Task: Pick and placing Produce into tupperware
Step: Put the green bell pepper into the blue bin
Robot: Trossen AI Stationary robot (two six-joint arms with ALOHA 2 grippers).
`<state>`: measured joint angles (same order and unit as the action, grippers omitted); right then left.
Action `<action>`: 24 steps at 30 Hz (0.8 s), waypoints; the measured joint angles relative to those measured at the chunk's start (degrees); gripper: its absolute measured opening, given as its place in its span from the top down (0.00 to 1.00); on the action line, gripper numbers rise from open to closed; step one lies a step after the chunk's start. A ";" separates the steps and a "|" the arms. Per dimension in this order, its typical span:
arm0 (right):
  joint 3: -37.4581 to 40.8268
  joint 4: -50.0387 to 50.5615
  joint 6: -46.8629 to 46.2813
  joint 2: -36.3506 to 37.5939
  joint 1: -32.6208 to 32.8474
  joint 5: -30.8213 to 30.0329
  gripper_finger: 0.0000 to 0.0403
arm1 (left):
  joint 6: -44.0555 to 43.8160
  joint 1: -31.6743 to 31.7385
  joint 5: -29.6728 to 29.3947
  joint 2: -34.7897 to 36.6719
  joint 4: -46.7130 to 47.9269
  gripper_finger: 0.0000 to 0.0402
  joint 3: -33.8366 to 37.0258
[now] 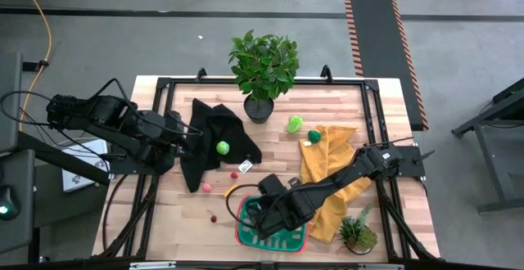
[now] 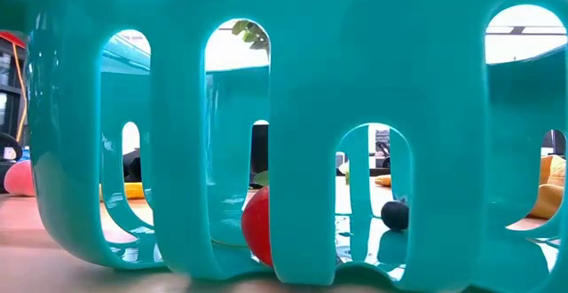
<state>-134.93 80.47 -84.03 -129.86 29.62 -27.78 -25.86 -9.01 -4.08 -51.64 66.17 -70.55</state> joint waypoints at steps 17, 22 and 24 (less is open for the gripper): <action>0.00 9.58 -7.48 1.97 -6.64 -1.90 0.76 | 4.71 0.00 1.85 0.00 -0.04 0.72 0.01; 0.00 9.58 -5.91 5.68 -8.81 -5.19 0.76 | 7.53 -0.01 2.19 0.00 -0.15 0.72 0.01; -0.01 9.56 -4.63 7.56 -9.50 -7.55 0.76 | 8.52 -0.01 2.19 0.00 -0.15 0.72 0.01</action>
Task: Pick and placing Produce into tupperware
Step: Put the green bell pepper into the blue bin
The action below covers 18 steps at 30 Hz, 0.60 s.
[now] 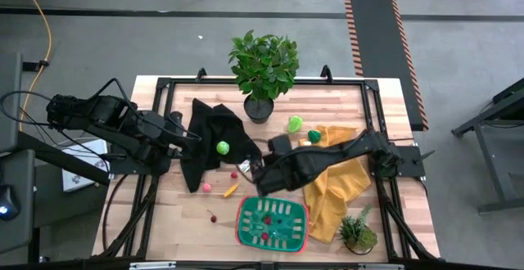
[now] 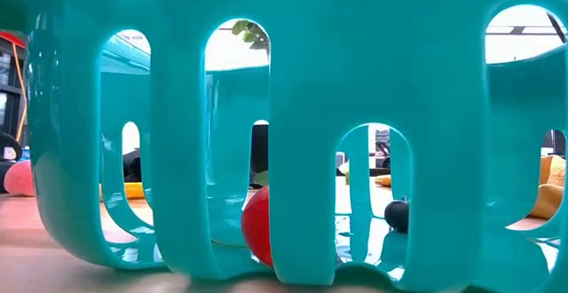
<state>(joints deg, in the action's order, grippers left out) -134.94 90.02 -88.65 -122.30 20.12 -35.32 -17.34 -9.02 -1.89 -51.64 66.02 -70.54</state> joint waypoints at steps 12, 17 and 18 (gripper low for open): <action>9.68 -0.04 8.15 18.10 -3.93 -9.22 0.76 | 0.46 0.00 -0.10 0.00 0.11 0.72 0.00; 24.64 -0.04 7.12 29.83 -3.98 -9.12 0.76 | -2.64 0.00 -1.62 0.00 0.10 0.72 0.00; 28.11 -0.02 6.03 32.34 -3.77 -8.92 0.76 | -3.73 0.00 -2.34 0.00 0.08 0.72 0.00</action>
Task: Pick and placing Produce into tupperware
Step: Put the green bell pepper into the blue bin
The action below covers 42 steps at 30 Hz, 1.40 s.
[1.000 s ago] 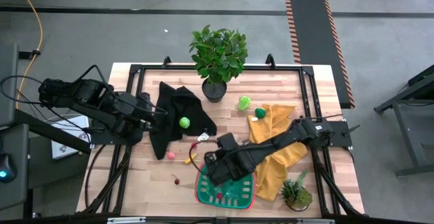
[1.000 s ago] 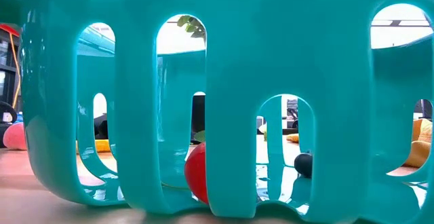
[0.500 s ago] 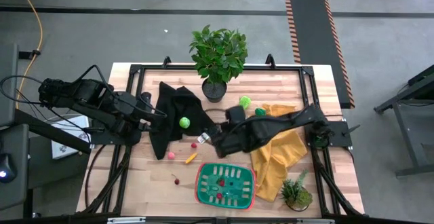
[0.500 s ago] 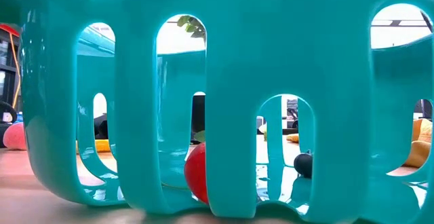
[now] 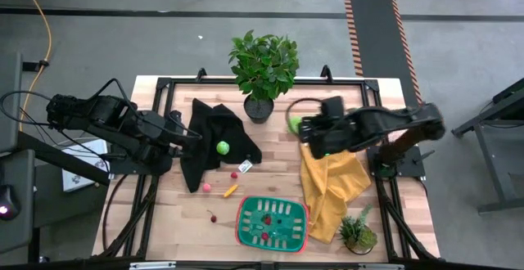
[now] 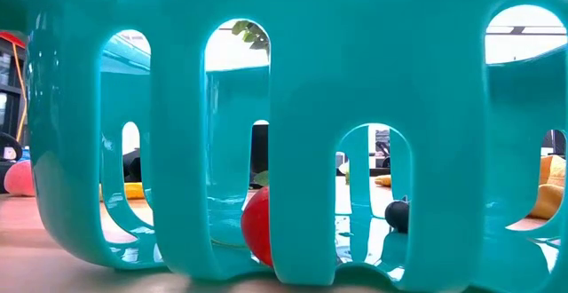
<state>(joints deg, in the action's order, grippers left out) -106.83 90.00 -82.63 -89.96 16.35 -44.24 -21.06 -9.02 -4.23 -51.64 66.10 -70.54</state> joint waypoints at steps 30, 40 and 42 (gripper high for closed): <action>66.44 -41.49 7.79 33.96 -4.92 17.84 0.53 | -27.03 0.02 -14.91 -5.30 -2.66 0.72 0.00; 64.94 -44.08 19.51 28.34 -13.47 19.70 0.35 | -27.04 0.02 -13.07 -10.78 -2.57 0.72 0.00; 64.94 -45.20 20.90 27.46 -14.88 21.35 0.31 | -27.04 0.02 -11.96 -11.59 -2.53 0.72 0.00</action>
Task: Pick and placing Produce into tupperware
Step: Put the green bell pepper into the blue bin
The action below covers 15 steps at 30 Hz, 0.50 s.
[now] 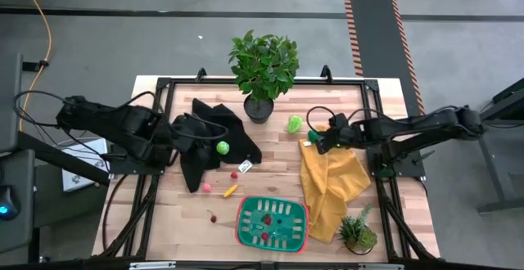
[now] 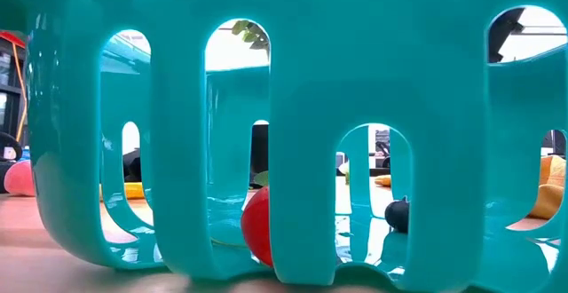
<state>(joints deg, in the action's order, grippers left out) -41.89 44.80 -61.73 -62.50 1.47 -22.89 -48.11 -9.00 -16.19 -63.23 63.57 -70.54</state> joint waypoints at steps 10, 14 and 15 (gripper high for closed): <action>-0.02 -4.47 6.89 -6.73 -4.94 4.20 0.25 | -0.62 -0.01 0.67 -0.69 -0.13 0.72 0.00; -0.04 -5.95 10.18 -9.67 -6.01 4.72 0.25 | -1.25 -0.01 1.98 -0.65 -0.07 0.72 0.00; -0.04 -6.30 10.78 -10.34 -6.37 5.10 0.25 | -1.26 -0.02 2.29 -0.65 -0.07 0.72 0.00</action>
<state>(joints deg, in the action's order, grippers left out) -41.93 38.51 -50.95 -72.85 -4.90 -17.79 -49.36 -9.02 -13.90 -63.88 63.51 -70.54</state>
